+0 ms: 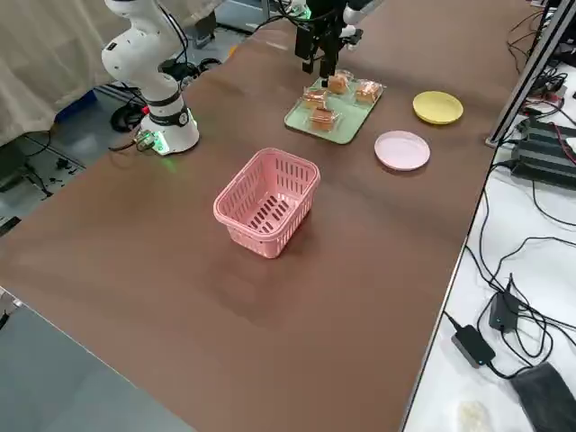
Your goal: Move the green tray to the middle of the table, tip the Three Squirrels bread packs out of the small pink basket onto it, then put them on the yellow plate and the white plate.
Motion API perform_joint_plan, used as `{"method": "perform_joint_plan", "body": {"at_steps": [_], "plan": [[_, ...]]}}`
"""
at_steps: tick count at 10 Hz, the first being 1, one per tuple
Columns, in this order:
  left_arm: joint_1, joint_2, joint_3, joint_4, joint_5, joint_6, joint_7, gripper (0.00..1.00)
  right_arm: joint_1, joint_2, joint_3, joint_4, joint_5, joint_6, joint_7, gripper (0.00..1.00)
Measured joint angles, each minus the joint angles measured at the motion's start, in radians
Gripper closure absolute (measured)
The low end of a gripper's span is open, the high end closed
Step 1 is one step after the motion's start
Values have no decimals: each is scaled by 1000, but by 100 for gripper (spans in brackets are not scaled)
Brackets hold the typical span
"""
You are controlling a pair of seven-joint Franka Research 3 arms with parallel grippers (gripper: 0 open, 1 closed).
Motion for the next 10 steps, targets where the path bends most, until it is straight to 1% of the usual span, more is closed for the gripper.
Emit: {"method": "perform_joint_plan", "body": {"at_steps": [2,3,5,6,9,10], "plan": [[-3,4,19,9,7,14,3,0,0,0,0,0,1,0,0,2],[-6,5,21,10,30,31,6,0,0,0,-1,0,1,0,0,2],[-49,7,26,10,115,45,-2,0,0,0,-2,0,1,-2,0,2],[-62,8,31,10,126,47,-2,0,0,0,-2,0,1,-2,0,2],[-58,9,47,10,129,54,1,0,0,0,-2,0,1,-5,0,2],[-58,10,54,10,153,56,14,0,0,0,-2,0,1,-6,0,2]]}}
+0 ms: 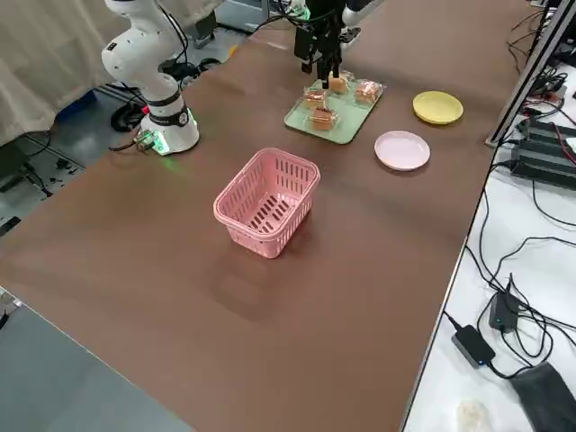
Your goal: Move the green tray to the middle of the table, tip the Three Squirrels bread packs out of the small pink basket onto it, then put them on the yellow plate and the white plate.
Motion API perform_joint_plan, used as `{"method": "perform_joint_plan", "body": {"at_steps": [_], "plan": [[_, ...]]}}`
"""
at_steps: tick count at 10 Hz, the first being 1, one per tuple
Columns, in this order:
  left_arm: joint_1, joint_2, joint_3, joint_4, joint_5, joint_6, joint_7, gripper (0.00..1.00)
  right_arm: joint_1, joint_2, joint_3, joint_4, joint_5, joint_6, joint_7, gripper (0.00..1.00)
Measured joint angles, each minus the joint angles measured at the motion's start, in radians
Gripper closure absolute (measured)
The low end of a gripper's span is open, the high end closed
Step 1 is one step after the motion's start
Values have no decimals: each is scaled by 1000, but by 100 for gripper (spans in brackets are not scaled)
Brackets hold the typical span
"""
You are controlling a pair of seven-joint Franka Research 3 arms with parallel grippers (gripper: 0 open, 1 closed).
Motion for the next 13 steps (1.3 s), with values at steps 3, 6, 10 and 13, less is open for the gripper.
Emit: {"method": "perform_joint_plan", "body": {"at_steps": [3,6,10,13], "plan": [[0,50,9,0,88,137,50,0,0,0,0,0,0,-1,0,2],[-13,102,8,1,96,223,140,0,0,0,0,0,1,-1,0,2],[-69,148,7,19,118,250,151,0,0,0,0,0,1,-1,0,2],[-106,156,7,19,119,249,151,0,0,0,0,0,2,-2,0,2]]}}
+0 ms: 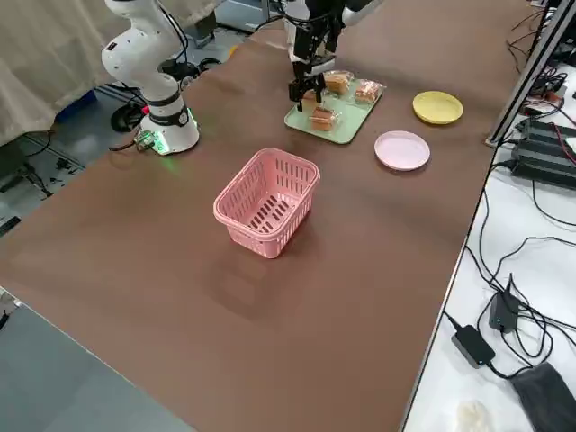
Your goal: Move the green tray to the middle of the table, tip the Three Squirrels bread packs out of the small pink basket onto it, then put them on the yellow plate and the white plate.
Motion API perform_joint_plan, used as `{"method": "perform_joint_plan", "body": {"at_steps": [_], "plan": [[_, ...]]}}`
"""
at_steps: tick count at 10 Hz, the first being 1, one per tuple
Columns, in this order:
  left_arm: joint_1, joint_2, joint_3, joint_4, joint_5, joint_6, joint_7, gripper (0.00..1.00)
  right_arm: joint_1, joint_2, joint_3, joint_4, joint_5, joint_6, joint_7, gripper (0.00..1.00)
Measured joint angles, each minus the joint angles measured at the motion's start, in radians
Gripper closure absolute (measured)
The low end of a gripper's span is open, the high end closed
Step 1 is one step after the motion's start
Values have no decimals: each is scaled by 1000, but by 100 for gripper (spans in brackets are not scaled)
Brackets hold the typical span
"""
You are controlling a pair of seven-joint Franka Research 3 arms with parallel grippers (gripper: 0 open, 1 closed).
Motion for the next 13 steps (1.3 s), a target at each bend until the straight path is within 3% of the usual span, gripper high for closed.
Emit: {"method": "perform_joint_plan", "body": {"at_steps": [13], "plan": [[37,35,46,-2,0,-3,9,0,0,0,-2,0,7,-6,0,2]]}}
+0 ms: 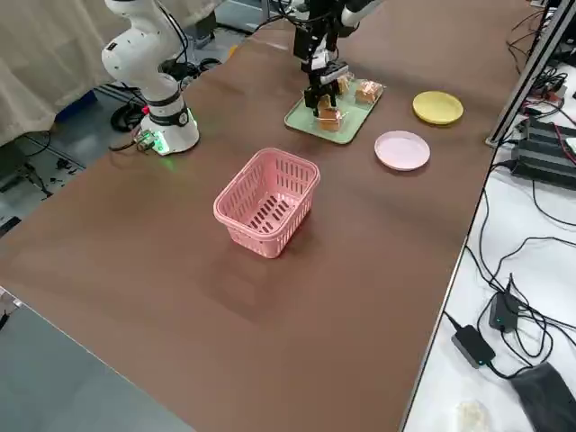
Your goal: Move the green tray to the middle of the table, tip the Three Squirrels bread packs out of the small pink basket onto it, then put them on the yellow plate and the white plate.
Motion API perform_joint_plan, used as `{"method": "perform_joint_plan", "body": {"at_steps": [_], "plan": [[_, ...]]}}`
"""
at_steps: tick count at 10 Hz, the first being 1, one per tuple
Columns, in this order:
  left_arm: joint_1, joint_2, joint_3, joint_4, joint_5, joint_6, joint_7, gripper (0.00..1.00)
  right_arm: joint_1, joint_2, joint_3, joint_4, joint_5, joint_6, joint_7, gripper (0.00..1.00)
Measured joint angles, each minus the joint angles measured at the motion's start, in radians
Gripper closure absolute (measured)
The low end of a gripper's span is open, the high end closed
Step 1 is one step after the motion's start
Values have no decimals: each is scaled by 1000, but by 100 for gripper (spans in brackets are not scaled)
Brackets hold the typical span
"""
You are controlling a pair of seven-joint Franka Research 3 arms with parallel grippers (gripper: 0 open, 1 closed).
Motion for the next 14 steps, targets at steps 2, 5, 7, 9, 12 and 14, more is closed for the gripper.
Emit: {"method": "perform_joint_plan", "body": {"at_steps": [2,5,7,9,12,14], "plan": [[12,1,28,9,0,2,0,0,0,0,0,0,0,-1,0,2],[26,2,63,32,0,4,0,0,0,0,-1,0,0,-2,0,2],[26,3,63,35,0,4,0,0,0,0,-1,0,0,-3,0,2],[22,7,57,35,-2,3,-4,0,0,0,-1,0,0,-3,0,2],[14,10,45,36,-31,4,-33,0,0,0,-1,0,0,-3,0,2],[19,10,46,42,-32,26,-59,0,0,0,-1,0,0,-5,0,2]]}}
